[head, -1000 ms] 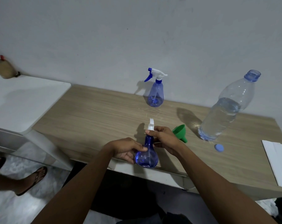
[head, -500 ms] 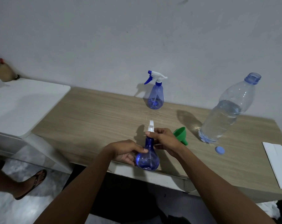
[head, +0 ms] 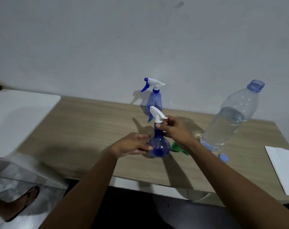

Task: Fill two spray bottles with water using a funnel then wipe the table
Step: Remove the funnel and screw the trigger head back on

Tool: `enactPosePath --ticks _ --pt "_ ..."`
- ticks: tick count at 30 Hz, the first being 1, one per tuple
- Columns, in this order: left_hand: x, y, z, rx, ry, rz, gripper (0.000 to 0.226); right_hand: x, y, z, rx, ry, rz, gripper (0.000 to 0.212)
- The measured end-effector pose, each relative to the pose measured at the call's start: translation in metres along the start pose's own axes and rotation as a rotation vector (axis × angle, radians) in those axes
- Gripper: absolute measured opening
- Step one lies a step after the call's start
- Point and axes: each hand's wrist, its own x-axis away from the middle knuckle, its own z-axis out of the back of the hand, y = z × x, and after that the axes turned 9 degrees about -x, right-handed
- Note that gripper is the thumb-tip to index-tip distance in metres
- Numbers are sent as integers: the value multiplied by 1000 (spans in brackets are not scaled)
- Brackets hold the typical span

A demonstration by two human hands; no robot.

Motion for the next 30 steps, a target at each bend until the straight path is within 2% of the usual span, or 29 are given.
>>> enactPosePath --ticks 2,7,16,22,26,30 --pt "-16 10 -5 -8 74 -49 63 -9 -6 8 36 8 72 14" --pt "-67 32 -25 -31 275 -208 53 -35 -21 29 96 119 184 29" --pt "-149 46 -48 -85 496 -257 41 -97 -1 81 44 230 176 32" --pt "-169 51 -64 -97 626 -323 43 -122 11 91 230 326 193 46" --pt "-174 54 -71 -183 691 -364 37 -128 20 91 371 390 179 42" --pt "-170 57 -79 -304 716 -367 36 -125 17 86 317 420 158 46"
